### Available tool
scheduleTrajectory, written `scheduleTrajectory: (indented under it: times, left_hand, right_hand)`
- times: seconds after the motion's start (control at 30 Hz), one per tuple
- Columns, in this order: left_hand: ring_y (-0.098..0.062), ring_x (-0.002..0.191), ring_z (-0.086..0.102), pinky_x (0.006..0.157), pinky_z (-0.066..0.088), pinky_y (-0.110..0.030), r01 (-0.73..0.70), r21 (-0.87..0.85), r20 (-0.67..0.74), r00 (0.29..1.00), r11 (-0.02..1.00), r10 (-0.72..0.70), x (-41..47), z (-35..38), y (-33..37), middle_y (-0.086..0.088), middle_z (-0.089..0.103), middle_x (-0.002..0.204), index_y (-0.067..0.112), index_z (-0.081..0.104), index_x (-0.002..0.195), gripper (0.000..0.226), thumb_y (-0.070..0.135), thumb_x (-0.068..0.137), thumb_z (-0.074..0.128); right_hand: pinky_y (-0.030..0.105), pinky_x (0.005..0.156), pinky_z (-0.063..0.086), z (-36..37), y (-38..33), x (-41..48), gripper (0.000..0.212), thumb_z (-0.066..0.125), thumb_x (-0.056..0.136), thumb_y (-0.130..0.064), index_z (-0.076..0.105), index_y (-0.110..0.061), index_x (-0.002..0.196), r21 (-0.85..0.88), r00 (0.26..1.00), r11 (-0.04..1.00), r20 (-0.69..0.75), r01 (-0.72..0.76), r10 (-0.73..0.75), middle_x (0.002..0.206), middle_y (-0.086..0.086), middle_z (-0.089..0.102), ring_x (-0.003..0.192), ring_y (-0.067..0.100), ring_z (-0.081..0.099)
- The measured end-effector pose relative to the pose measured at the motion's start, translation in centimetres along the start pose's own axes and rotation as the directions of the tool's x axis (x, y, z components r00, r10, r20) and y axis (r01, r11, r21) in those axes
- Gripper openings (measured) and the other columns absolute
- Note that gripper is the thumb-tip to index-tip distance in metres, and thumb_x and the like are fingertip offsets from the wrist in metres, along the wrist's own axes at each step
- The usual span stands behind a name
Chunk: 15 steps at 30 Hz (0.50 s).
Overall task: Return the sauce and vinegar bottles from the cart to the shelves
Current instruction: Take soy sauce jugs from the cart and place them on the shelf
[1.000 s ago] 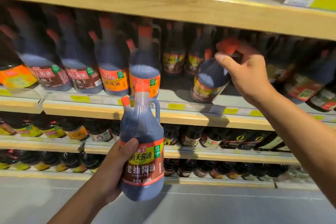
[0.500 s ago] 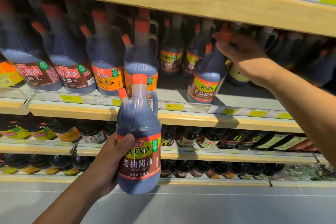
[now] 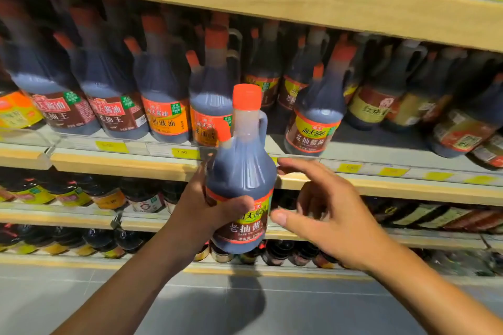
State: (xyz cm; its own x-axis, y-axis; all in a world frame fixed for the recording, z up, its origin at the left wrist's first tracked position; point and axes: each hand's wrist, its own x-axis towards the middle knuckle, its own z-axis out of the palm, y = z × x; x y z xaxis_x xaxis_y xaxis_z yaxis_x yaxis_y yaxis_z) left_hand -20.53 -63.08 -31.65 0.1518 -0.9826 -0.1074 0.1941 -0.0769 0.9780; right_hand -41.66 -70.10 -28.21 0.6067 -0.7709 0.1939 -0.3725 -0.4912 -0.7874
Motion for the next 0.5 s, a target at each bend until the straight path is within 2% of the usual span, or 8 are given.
scheduleTrajectory:
  times: [0.1,0.17,0.23,0.27,0.33,0.4,0.43,0.5]
  left_hand:
    - [-0.005,0.105,0.069,0.078,0.057,-0.024,-0.15,0.093,-0.039,0.987,0.984,0.155,0.5,1.3,0.6,0.013,0.073,0.114,0.028,0.051,0.13,0.104,0.047,0.036,0.093]
    - [0.002,0.096,0.068,0.071,0.056,-0.02,-0.23,0.089,-0.022,0.972,0.969,0.233,1.1,2.3,1.5,0.021,0.073,0.104,0.032,0.052,0.121,0.087,0.034,0.04,0.085]
    - [0.003,0.1,0.067,0.075,0.055,-0.02,-0.313,0.168,-0.016,0.947,0.935,0.32,2.0,2.6,2.4,0.022,0.071,0.109,0.037,0.051,0.121,0.086,0.032,0.042,0.085]
    - [0.001,0.11,0.064,0.084,0.055,-0.022,-0.368,0.255,-0.014,0.923,0.894,0.384,2.5,2.6,2.8,0.02,0.068,0.117,0.044,0.05,0.124,0.09,0.037,0.042,0.087]
    - [-0.003,0.127,0.052,0.103,0.045,-0.022,-0.458,0.537,0.039,0.852,0.709,0.522,3.3,2.2,3.6,0.013,0.054,0.132,0.055,0.041,0.134,0.099,0.058,0.046,0.086]
    - [0.003,0.125,0.046,0.102,0.037,-0.009,-0.438,0.705,0.05,0.816,0.558,0.576,3.7,2.0,4.4,0.008,0.047,0.13,0.046,0.038,0.145,0.105,0.073,0.051,0.077]
    - [0.004,0.123,0.047,0.099,0.036,-0.007,-0.42,0.727,0.035,0.813,0.543,0.582,3.7,2.1,4.7,0.008,0.047,0.129,0.039,0.04,0.149,0.107,0.074,0.054,0.076]
    - [0.0,0.123,0.051,0.099,0.043,-0.015,-0.427,0.721,0.0,0.787,0.545,0.617,3.8,2.6,4.9,0.009,0.052,0.129,0.029,0.04,0.151,0.105,0.068,0.062,0.078]
  right_hand:
    - [0.024,0.061,0.048,0.7,-0.7,1.1,0.088,0.086,0.066,-0.054,0.041,-0.05,0.142,-0.133,0.997,0.991,0.073,0.0,0.01,0.108,-0.029,0.06,0.07,0.01,0.062]
    - [0.02,0.056,0.043,0.5,-1.3,1.8,0.089,0.089,0.064,-0.046,0.043,-0.05,0.14,-0.094,1.0,0.996,0.026,-0.001,0.003,0.084,-0.031,0.061,0.065,0.007,0.061]
    - [0.022,0.053,0.042,0.3,-1.4,2.2,0.084,0.089,0.067,-0.034,0.046,-0.046,0.139,-0.02,0.999,0.999,-0.036,0.03,-0.031,0.074,-0.021,0.062,0.057,0.011,0.058]
    - [0.021,0.053,0.043,0.2,-1.5,2.4,0.08,0.087,0.07,-0.03,0.047,-0.043,0.139,0.017,0.997,0.998,-0.064,0.053,-0.052,0.076,-0.019,0.062,0.055,0.011,0.056]
    - [0.018,0.055,0.045,-0.2,-1.6,2.9,0.074,0.084,0.076,-0.021,0.048,-0.037,0.138,0.074,0.99,0.994,-0.118,0.086,-0.077,0.087,-0.022,0.064,0.057,0.01,0.057]
    - [0.02,0.059,0.049,-0.3,-1.4,3.6,0.071,0.084,0.079,-0.013,0.049,-0.032,0.138,0.091,0.979,0.989,-0.177,0.118,-0.101,0.1,-0.021,0.067,0.067,0.013,0.063]
    - [0.024,0.061,0.052,-0.3,-1.2,4.0,0.071,0.083,0.079,-0.011,0.049,-0.03,0.138,0.084,0.973,0.988,-0.206,0.127,-0.108,0.106,-0.017,0.068,0.073,0.015,0.066]
    - [0.025,0.067,0.055,-0.1,-0.8,4.9,0.075,0.082,0.08,-0.012,0.045,-0.031,0.143,0.059,0.96,0.989,-0.254,0.132,-0.113,0.117,-0.013,0.066,0.084,0.016,0.068]
